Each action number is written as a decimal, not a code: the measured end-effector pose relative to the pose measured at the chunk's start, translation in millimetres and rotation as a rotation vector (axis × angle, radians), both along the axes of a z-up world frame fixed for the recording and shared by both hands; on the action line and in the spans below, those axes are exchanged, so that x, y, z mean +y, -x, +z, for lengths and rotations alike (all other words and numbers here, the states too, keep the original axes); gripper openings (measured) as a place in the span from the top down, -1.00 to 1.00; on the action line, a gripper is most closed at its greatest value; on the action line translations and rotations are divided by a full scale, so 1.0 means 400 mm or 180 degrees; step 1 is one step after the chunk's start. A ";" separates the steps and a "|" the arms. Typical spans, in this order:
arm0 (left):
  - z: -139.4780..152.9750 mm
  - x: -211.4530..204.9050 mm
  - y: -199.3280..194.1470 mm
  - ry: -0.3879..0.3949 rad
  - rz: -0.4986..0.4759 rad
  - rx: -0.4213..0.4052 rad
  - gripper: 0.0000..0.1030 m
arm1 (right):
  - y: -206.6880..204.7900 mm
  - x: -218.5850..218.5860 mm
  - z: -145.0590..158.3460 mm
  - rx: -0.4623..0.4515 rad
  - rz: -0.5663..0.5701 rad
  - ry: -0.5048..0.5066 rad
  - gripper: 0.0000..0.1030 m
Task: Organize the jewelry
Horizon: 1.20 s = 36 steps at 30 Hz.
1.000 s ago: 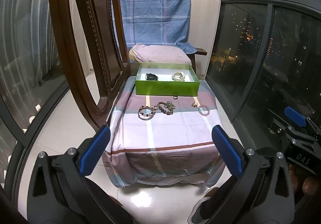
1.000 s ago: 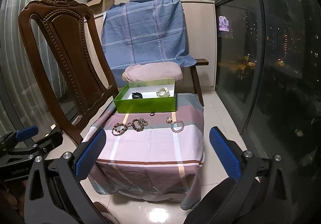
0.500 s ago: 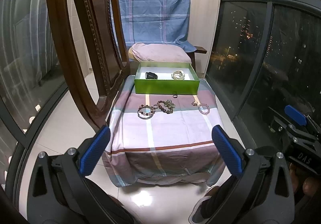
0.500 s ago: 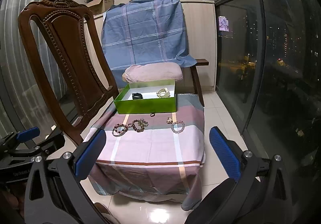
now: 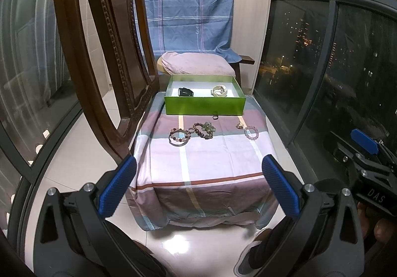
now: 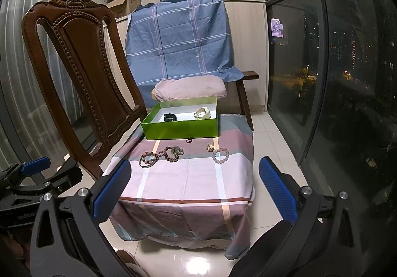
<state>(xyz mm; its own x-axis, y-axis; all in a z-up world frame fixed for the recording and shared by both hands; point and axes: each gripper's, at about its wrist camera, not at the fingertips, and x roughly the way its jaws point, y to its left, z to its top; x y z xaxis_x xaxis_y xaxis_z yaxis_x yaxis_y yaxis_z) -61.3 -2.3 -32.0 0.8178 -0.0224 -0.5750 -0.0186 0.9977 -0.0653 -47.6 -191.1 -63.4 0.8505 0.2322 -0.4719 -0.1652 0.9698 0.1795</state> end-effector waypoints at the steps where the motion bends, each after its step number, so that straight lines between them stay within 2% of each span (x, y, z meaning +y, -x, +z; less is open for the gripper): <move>1: 0.000 -0.002 0.000 -0.0003 -0.0001 0.0001 -0.94 | 0.000 0.000 0.000 -0.0003 0.0001 0.0007 -0.94; 15: -0.005 0.001 -0.004 -0.0015 -0.0008 0.0033 -0.94 | -0.005 0.003 -0.006 0.0026 -0.0001 0.0006 -0.94; 20: -0.019 0.012 -0.033 0.0000 -0.0011 0.0072 -0.93 | -0.022 0.005 -0.022 0.0096 -0.0002 0.0001 -0.94; 23: -0.033 0.021 -0.077 -0.0017 -0.0072 0.0092 -0.85 | -0.039 0.005 -0.034 0.0139 -0.0006 0.0013 -0.94; 25: -0.044 0.026 -0.113 -0.0026 -0.0097 0.0133 -0.70 | -0.057 0.005 -0.050 0.0189 -0.0010 0.0014 -0.94; 29: -0.081 0.028 -0.215 -0.0104 -0.0154 0.0245 -0.58 | -0.103 0.003 -0.089 0.0305 -0.0010 0.0032 -0.94; 36: -0.204 0.019 -0.425 -0.0387 -0.0305 0.0630 -0.10 | -0.214 -0.002 -0.172 0.0535 0.0016 0.0044 -0.94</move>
<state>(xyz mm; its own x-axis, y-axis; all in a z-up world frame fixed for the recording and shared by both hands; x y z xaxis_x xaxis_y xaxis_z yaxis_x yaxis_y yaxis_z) 108.8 5.2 -113.7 0.6864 -0.0154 -0.7270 0.0762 0.9958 0.0508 38.0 -192.0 -132.3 0.7582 0.2289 -0.6105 -0.1389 0.9716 0.1917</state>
